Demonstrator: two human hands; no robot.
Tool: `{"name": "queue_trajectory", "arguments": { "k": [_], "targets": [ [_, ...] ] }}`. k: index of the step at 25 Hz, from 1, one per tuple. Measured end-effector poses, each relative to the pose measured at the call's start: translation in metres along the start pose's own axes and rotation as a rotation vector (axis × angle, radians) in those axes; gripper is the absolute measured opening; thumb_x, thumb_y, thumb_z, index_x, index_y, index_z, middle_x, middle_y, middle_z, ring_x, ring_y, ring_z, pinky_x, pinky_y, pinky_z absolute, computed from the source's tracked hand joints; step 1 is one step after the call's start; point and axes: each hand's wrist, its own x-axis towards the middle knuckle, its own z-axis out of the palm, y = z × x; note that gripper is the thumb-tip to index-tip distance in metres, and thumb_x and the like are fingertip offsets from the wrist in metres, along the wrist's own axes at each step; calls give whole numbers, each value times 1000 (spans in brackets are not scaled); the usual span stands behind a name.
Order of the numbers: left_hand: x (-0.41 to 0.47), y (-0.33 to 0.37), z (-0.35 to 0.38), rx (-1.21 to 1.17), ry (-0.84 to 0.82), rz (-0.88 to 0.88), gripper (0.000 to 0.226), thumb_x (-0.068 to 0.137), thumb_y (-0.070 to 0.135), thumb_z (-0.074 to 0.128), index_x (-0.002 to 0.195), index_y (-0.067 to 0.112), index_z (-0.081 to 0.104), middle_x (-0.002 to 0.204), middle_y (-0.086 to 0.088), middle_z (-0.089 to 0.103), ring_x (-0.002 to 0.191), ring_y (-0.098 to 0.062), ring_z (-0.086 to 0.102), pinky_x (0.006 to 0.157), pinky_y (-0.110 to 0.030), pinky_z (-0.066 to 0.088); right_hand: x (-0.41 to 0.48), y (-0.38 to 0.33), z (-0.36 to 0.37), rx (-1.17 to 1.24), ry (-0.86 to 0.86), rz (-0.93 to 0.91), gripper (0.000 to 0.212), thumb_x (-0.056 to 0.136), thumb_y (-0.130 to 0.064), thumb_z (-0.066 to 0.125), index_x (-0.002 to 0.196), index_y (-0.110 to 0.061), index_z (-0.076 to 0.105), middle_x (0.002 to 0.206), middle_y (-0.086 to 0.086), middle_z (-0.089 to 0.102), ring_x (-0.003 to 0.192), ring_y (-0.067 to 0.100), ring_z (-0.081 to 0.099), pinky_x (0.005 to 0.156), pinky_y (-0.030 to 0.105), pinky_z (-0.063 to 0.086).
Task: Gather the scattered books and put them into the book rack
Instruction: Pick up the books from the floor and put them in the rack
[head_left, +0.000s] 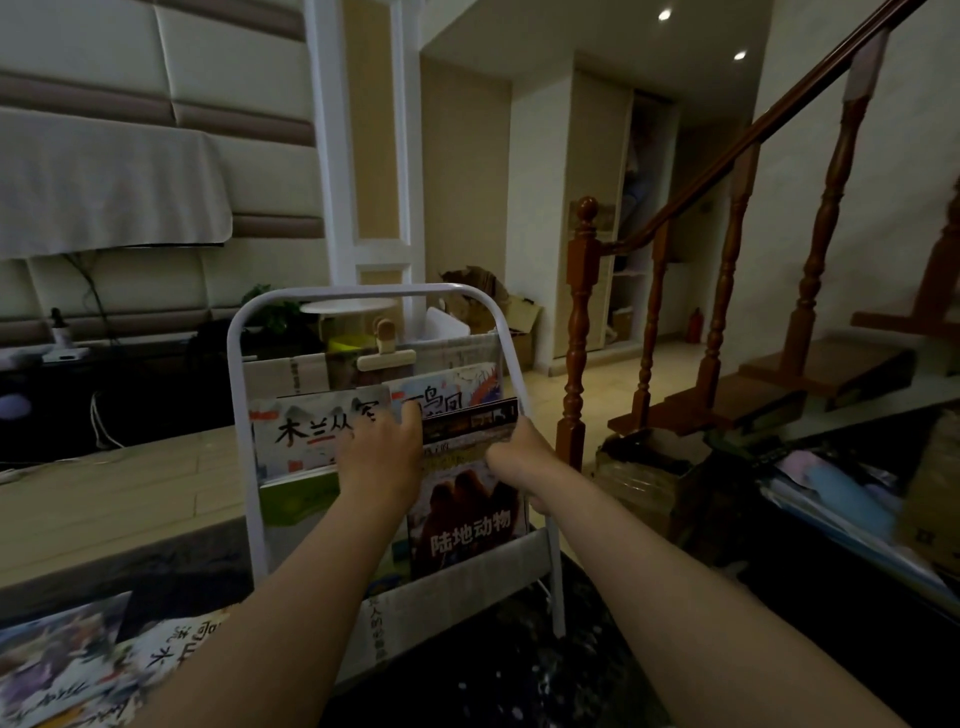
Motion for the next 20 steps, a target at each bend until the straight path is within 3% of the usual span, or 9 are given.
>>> {"name": "queue_trajectory", "arguments": {
  "k": [4,8,12,15,20],
  "targets": [
    [-5,6,1,71,10,28,54,86,23,66,130,20,36,123,-12,53,113,-34,52,91,-44,46,18,11,8,-38,-117,-2,96,72,-24,63,155,-28,15,156,3,30,137,31,38,109,49,42],
    [-2,2,-4,71,-2,70,54,85,30,68,128,21,36,123,-10,54,113,-31,54,90,-43,47,61,43,16,-42,-179,-9,89,66,-46,72,145,-32,34,143,0,51,125,26,51,103,47,48],
    [3,11,-19,39,-16,68,50,85,48,62,120,20,41,122,-10,53,114,-30,53,93,-43,45,-13,16,-19,-44,-140,-23,56,82,-29,65,133,-18,46,132,5,56,114,23,54,100,41,50],
    [8,38,-33,53,50,116,58,85,56,58,127,19,42,125,-12,51,116,-32,51,94,-45,43,-26,24,-54,-35,-99,16,62,93,-19,61,147,-14,31,141,9,43,116,24,48,92,34,47],
    [14,128,-45,-45,150,319,53,85,54,53,123,18,46,120,-12,53,110,-31,52,88,-43,44,-28,62,-125,1,1,55,69,90,-14,60,152,-23,29,135,10,45,110,25,57,94,43,55]
  ]
}}
